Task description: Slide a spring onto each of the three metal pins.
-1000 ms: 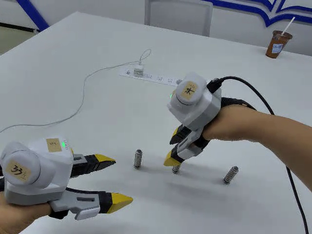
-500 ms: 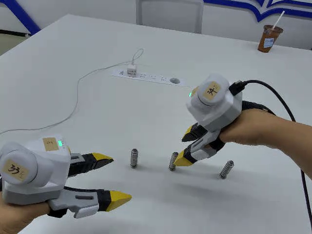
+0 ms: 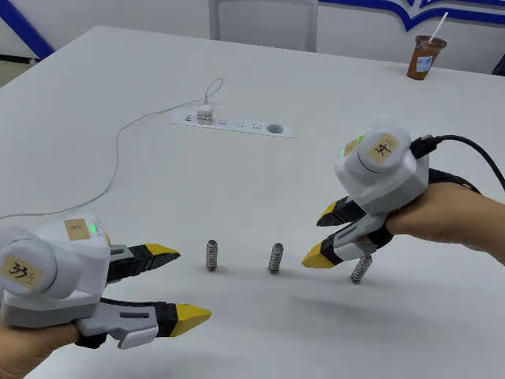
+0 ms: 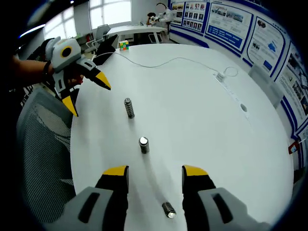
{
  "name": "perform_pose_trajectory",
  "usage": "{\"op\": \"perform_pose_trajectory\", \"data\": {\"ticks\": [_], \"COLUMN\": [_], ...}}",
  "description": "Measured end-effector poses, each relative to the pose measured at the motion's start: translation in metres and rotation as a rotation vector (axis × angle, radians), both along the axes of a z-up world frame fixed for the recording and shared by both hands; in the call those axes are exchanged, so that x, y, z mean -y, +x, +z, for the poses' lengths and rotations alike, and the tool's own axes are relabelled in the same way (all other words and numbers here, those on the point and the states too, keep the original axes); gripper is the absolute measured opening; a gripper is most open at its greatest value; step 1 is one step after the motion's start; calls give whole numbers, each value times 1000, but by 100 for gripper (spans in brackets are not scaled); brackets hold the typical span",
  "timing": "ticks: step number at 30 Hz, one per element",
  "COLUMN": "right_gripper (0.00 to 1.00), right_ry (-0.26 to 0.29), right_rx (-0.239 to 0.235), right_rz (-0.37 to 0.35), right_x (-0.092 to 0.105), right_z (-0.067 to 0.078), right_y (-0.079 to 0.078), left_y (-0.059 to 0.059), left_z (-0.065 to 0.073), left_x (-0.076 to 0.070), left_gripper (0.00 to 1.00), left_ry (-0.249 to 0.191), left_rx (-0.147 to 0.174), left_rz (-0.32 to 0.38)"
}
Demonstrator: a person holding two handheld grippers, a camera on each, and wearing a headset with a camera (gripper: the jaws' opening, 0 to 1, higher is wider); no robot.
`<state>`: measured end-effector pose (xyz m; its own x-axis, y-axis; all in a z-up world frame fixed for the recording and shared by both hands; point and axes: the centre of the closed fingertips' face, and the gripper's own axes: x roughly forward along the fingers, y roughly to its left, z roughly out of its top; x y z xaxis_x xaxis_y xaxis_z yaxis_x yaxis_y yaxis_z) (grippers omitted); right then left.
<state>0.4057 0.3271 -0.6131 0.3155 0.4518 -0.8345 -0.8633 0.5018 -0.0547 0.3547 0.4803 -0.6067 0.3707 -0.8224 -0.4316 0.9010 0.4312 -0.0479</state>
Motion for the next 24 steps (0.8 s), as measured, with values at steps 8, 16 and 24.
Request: {"op": "perform_pose_trajectory", "data": {"ticks": [8, 16, 24], "right_gripper": [47, 49, 51], "right_ry": [19, 47, 79], "right_rx": [21, 48, 60], "right_rz": [-46, -93, -132], "right_x": [17, 36, 53], "right_z": [4, 8, 5], "right_y": [-8, -11, -20], "left_y": [2, 3, 4], "left_z": [2, 3, 1], "left_x": [2, 4, 5], "left_gripper": [58, 59, 60], "left_ry": [0, -3, 0], "left_rx": [2, 2, -1], "left_rz": [-3, -5, -4]}}
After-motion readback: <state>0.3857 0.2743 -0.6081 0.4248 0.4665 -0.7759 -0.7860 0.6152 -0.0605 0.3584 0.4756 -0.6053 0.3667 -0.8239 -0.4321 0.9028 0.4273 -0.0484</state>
